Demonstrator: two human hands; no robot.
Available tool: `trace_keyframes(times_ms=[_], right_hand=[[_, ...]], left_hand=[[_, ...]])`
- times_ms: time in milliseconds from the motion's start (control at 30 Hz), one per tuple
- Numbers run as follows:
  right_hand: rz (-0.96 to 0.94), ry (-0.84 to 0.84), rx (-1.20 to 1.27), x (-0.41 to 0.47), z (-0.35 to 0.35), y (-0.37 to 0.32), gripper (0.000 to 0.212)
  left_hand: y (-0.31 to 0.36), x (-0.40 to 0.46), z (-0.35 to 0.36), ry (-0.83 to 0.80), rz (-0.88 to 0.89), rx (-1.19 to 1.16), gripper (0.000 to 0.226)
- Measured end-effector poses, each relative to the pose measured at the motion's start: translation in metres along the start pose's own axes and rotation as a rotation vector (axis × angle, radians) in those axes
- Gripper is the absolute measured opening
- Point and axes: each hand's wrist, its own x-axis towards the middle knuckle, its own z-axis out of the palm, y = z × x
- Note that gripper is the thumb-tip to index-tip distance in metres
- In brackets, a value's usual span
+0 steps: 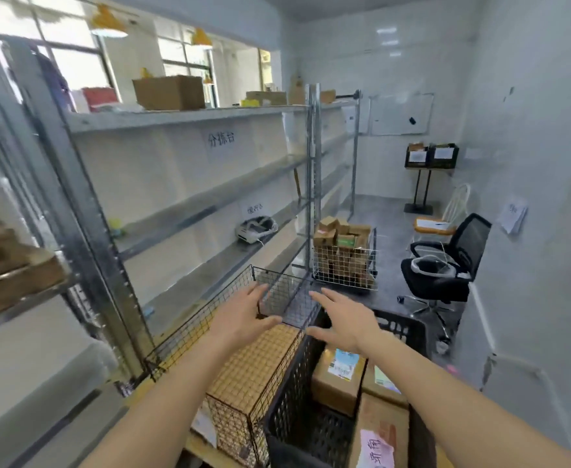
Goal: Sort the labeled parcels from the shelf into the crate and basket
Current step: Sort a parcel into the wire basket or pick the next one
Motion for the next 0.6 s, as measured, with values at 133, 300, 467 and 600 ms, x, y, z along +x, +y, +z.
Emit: trace_keyframes(times_ms=[133, 300, 467, 600], right_hand=[[-0.141, 0.092, 0.016, 0.007, -0.030, -0.069, 0.085], [-0.349, 0.073, 0.035, 0.009, -0.063, -0.186, 0.101], [-0.557, 0.145, 0.108, -0.016, -0.087, -0.331, 0.088], [-0.724, 0.163, 0.155, -0.065, -0.094, -0.462, 0.083]], left_hand=[[-0.028, -0.052, -0.061, 0.092, -0.114, 0.041, 0.091], [-0.078, -0.144, -0.136, 0.203, -0.271, 0.147, 0.092], [-0.145, -0.272, -0.211, 0.342, -0.474, 0.167, 0.089], [-0.190, -0.403, -0.264, 0.480, -0.667, 0.188, 0.083]])
